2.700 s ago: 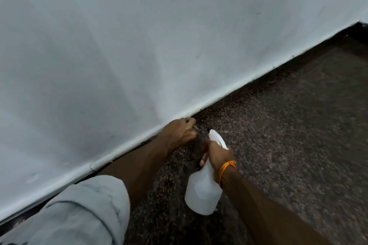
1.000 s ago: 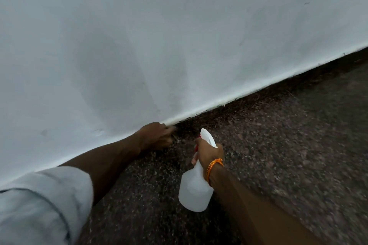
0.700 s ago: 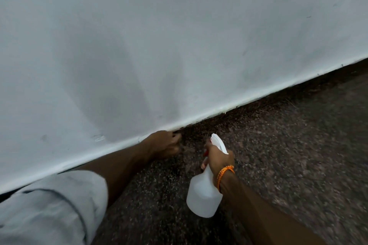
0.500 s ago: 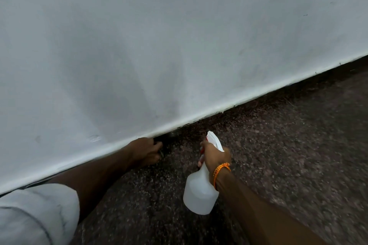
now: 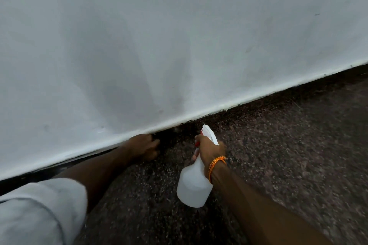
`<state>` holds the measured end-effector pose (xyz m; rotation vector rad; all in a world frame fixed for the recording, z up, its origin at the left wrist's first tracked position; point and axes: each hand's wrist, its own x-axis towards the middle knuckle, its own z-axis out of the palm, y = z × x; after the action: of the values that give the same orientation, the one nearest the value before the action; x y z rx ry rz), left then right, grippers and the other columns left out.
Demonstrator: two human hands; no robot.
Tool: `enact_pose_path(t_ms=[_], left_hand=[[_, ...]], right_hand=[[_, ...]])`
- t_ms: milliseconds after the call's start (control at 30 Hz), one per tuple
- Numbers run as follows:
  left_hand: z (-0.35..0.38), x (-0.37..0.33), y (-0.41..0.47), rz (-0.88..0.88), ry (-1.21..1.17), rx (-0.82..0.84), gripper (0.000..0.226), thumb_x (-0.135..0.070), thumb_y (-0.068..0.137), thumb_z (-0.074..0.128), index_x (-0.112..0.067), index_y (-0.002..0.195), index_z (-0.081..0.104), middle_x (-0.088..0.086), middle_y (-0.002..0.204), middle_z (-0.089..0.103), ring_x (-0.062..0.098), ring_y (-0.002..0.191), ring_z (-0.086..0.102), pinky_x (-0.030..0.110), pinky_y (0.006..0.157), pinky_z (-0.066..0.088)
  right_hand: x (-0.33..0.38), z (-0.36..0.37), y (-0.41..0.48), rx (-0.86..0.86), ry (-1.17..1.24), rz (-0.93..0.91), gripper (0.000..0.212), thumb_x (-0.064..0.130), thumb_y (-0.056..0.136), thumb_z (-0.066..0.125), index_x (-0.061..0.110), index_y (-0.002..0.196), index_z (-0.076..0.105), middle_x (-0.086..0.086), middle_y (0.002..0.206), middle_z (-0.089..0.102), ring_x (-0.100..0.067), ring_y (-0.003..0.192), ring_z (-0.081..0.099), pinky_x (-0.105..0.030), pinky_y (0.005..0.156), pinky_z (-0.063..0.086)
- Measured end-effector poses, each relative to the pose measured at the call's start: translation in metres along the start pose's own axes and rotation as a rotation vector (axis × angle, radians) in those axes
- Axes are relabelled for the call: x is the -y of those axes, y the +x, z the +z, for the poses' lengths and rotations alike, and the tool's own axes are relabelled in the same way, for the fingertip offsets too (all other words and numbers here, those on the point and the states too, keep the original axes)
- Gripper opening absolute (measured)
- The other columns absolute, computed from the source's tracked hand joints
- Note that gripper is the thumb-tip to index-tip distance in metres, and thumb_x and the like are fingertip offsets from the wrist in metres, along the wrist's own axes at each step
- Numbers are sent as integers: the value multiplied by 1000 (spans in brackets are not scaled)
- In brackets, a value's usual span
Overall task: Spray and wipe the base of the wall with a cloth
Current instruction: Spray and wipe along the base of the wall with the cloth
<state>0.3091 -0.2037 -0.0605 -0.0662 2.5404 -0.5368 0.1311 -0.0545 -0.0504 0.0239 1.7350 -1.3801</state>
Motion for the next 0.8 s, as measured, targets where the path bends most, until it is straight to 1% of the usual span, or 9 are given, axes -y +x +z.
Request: enact_pose_path(t_ms=[33, 100, 167, 267, 367, 467, 567, 700, 800], left_hand=[[1, 0, -24, -104, -78, 116, 50, -36, 87, 28, -8, 94, 68, 11, 93, 70, 26, 72, 67, 28, 56, 48], [15, 0, -68, -228, -61, 208, 36, -31, 99, 40, -9, 116, 62, 12, 112, 66, 29, 98, 66, 33, 76, 50], [31, 1, -112, -181, 21, 296, 35, -27, 102, 37, -8, 126, 53, 15, 128, 55, 32, 114, 57, 36, 89, 45], [31, -10, -168, -374, -40, 419, 27, -21, 100, 40, -15, 120, 57, 11, 129, 50, 30, 112, 58, 38, 83, 50], [30, -22, -198, -491, -137, 489, 23, -27, 97, 47, -18, 114, 60, 8, 126, 50, 27, 106, 60, 37, 77, 52], [27, -27, -202, -480, -179, 466, 27, -37, 93, 53, -19, 109, 64, 5, 123, 50, 23, 102, 61, 36, 71, 51], [28, -19, -187, -455, -149, 360, 23, -24, 94, 49, -15, 109, 63, 6, 128, 49, 24, 97, 63, 37, 68, 55], [3, -13, -138, -440, -101, 100, 35, -15, 90, 36, -9, 109, 66, 12, 114, 62, 30, 71, 67, 35, 48, 50], [-5, -17, -99, -325, -42, 10, 28, -16, 94, 44, -9, 107, 69, 12, 121, 59, 29, 87, 66, 37, 58, 53]], right_hand=[[1, 3, 0, 10, -4, 3, 17, 15, 85, 69, -1, 89, 71, -12, 43, 55, -24, 37, 50, -34, 51, 50], [-3, 14, 0, 36, 7, 10, 17, 16, 86, 70, 0, 79, 67, -9, 43, 55, -22, 38, 51, -35, 54, 50], [-13, 29, -3, 73, 4, 36, 18, 15, 86, 71, 2, 75, 67, -9, 48, 56, -20, 38, 51, -36, 56, 52], [-31, 53, -10, 115, 12, 87, 16, 12, 87, 71, -2, 79, 66, -9, 46, 53, -19, 35, 47, -33, 49, 49], [-57, 75, -22, 148, 14, 159, 28, 15, 84, 73, -5, 102, 67, -14, 58, 58, -18, 34, 48, -30, 45, 48], [-80, 88, -35, 220, 55, 207, 31, 11, 88, 69, -2, 116, 69, -20, 85, 73, -18, 33, 48, -26, 41, 48], [-87, 95, -46, 225, 78, 250, 29, 14, 89, 69, 0, 114, 70, -15, 65, 67, -18, 30, 47, -27, 42, 50], [-89, 98, -51, 205, 88, 218, 38, 14, 88, 71, -7, 120, 69, -17, 90, 66, -16, 29, 47, -26, 41, 48], [-91, 95, -50, 164, 102, 215, 44, 20, 84, 75, -8, 117, 69, -20, 80, 63, -18, 31, 50, -28, 43, 49]])
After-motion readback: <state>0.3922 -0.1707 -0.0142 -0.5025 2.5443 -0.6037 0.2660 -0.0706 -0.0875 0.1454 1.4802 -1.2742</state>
